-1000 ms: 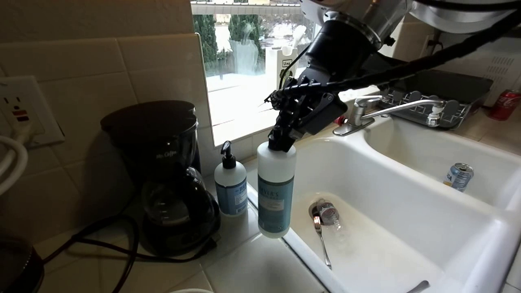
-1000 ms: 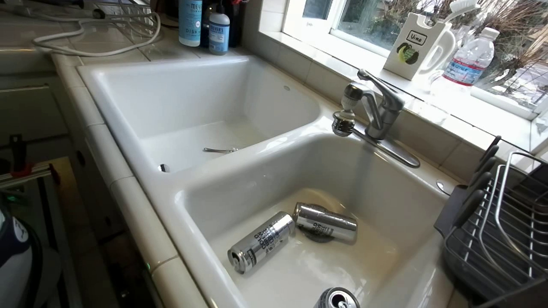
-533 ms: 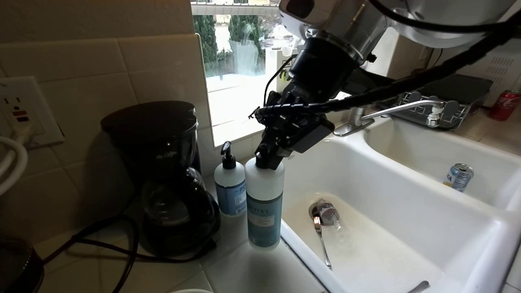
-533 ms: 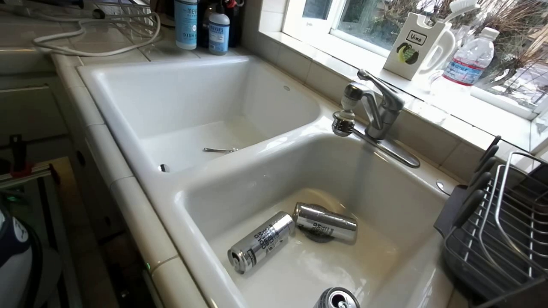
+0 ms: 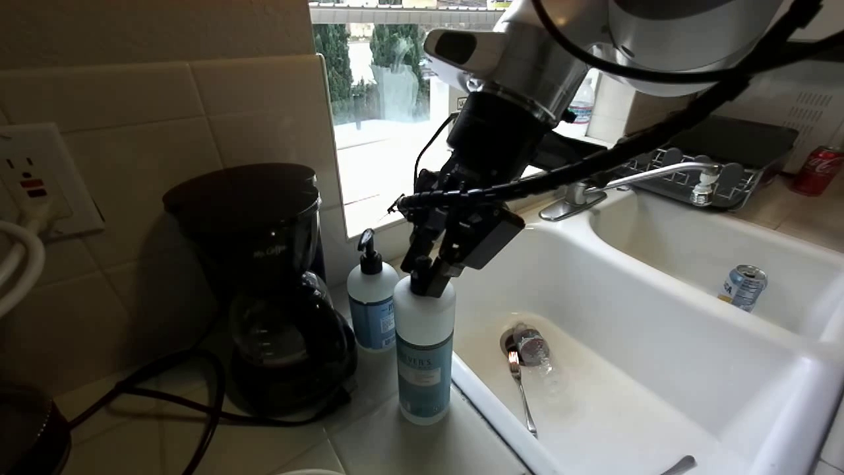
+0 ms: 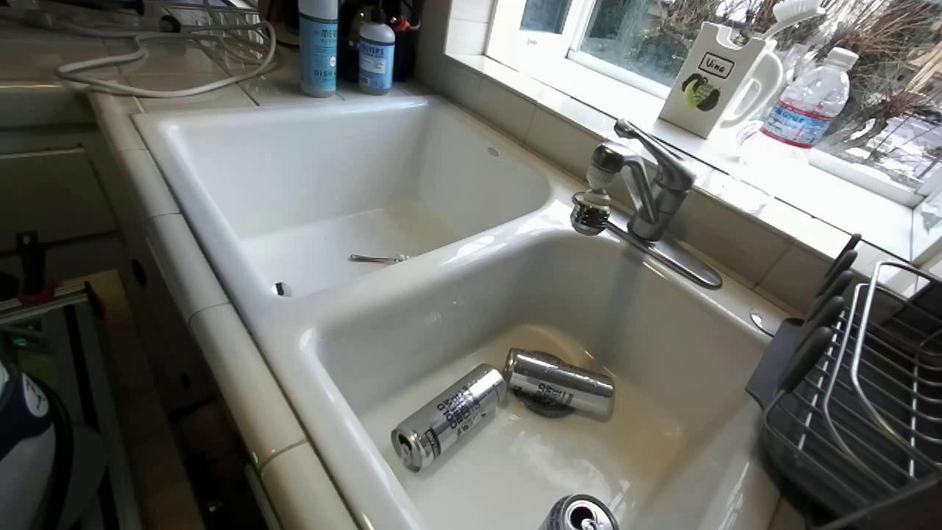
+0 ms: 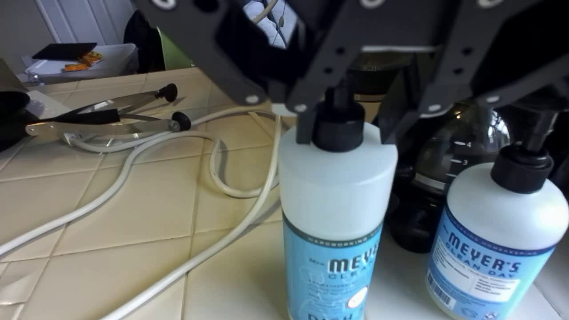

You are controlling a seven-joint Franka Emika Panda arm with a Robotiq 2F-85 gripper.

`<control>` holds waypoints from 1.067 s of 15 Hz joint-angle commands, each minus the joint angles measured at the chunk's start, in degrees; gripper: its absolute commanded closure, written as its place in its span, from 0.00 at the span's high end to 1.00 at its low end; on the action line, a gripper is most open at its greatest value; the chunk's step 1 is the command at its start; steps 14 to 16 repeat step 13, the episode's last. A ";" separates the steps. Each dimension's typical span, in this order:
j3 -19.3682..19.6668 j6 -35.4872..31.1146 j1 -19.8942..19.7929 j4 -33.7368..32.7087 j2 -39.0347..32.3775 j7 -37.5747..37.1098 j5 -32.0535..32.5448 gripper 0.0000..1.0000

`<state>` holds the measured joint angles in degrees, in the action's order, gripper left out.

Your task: Remove the bottle from the windowsill

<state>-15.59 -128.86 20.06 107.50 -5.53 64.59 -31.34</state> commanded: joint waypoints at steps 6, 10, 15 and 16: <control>-1.90 1.09 -1.98 2.10 5.04 0.41 2.28 1.00; -0.68 -6.61 -2.38 11.03 14.48 -1.43 -1.41 1.00; 0.49 -7.47 -1.55 8.17 12.53 -1.69 -1.89 0.99; 0.49 -7.47 -1.55 8.17 12.53 -1.69 -1.89 0.99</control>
